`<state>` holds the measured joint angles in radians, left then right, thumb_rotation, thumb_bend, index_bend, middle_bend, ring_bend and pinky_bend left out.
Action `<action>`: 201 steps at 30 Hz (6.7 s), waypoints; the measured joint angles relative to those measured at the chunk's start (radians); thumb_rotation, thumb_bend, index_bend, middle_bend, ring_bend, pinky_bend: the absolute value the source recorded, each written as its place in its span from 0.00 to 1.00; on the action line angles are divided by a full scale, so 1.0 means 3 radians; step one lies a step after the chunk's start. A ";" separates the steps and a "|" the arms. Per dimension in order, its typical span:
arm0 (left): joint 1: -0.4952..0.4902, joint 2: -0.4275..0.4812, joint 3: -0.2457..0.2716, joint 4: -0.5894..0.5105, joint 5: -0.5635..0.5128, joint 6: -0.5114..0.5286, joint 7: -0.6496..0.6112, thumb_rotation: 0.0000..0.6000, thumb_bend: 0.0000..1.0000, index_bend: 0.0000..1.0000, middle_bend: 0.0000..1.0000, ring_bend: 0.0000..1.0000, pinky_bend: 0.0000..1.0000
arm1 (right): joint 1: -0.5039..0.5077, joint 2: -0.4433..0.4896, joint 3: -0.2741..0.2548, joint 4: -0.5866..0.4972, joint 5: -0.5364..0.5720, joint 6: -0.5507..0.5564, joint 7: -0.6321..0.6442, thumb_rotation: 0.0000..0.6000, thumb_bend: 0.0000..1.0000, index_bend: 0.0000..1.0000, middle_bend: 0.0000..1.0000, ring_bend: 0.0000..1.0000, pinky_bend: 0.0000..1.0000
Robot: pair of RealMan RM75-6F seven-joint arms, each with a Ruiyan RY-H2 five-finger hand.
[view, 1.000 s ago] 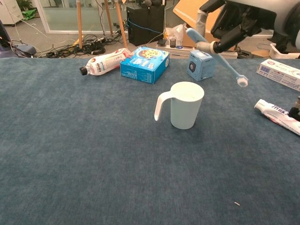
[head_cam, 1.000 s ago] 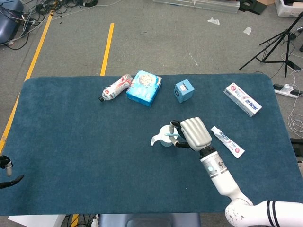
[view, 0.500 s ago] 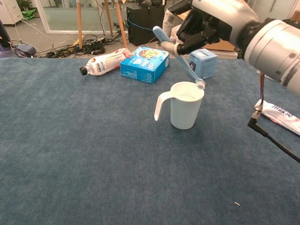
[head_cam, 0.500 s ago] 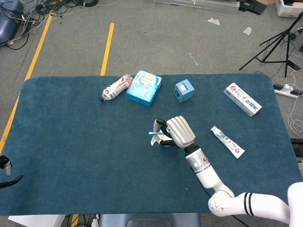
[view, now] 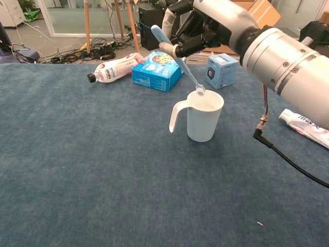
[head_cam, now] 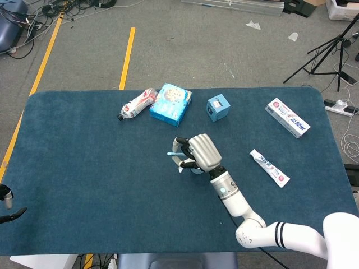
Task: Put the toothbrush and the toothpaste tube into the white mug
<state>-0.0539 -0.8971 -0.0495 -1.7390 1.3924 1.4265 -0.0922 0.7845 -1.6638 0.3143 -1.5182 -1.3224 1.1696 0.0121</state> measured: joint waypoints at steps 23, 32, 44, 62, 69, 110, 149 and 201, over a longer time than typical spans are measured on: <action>0.0001 -0.0006 0.0012 -0.0004 0.0010 0.0000 0.0036 1.00 0.06 0.75 0.53 0.51 0.59 | -0.0065 -0.0263 -0.0331 0.1107 -0.0589 0.0152 0.1456 1.00 0.30 0.69 1.00 1.00 1.00; -0.0008 -0.0016 0.0018 -0.0008 0.0003 -0.0022 0.0077 1.00 0.06 0.75 0.53 0.51 0.59 | -0.0129 -0.0181 -0.0394 0.1150 -0.0605 0.0143 0.1480 1.00 0.23 0.63 1.00 1.00 1.00; -0.0023 -0.0030 0.0029 -0.0015 -0.0003 -0.0053 0.0133 1.00 0.06 0.75 0.53 0.51 0.59 | -0.0195 0.0005 -0.0403 0.0942 -0.0589 0.0137 0.1341 1.00 0.10 0.53 1.00 1.00 1.00; -0.0036 -0.0051 0.0033 -0.0012 -0.0023 -0.0081 0.0180 1.00 0.06 0.75 0.53 0.51 0.59 | -0.0503 0.0556 -0.0324 0.0128 -0.0440 0.0514 -0.0244 1.00 0.12 0.50 1.00 1.00 1.00; -0.0062 -0.0089 0.0041 -0.0005 -0.0034 -0.0129 0.0238 1.00 0.06 0.75 0.53 0.51 0.59 | -0.0770 0.1017 -0.0264 -0.0392 0.0158 0.0602 -0.1360 1.00 0.11 0.42 1.00 1.00 1.00; -0.0072 -0.0094 0.0052 -0.0007 -0.0025 -0.0131 0.0232 1.00 0.06 0.75 0.53 0.51 0.59 | -0.0715 0.0827 -0.0146 0.0420 0.2633 -0.0638 -0.1858 1.00 0.09 0.33 1.00 1.00 1.00; -0.0076 -0.0088 0.0058 -0.0004 -0.0027 -0.0141 0.0223 1.00 0.06 0.75 0.53 0.51 0.59 | -0.0592 0.0730 -0.0620 0.0267 0.1894 -0.0267 -0.1949 1.00 0.16 0.45 1.00 1.00 1.00; -0.0075 -0.0084 0.0061 -0.0014 -0.0031 -0.0139 0.0235 1.00 0.06 0.75 0.53 0.51 0.59 | -0.0664 0.0568 -0.0580 0.0582 0.1638 -0.0474 -0.1749 1.00 0.34 0.64 1.00 1.00 1.00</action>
<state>-0.0763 -0.9224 -0.0311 -1.7431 1.3831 1.3846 -0.0216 0.5852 -1.4934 0.1402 -1.3436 -0.8311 1.0273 -0.5126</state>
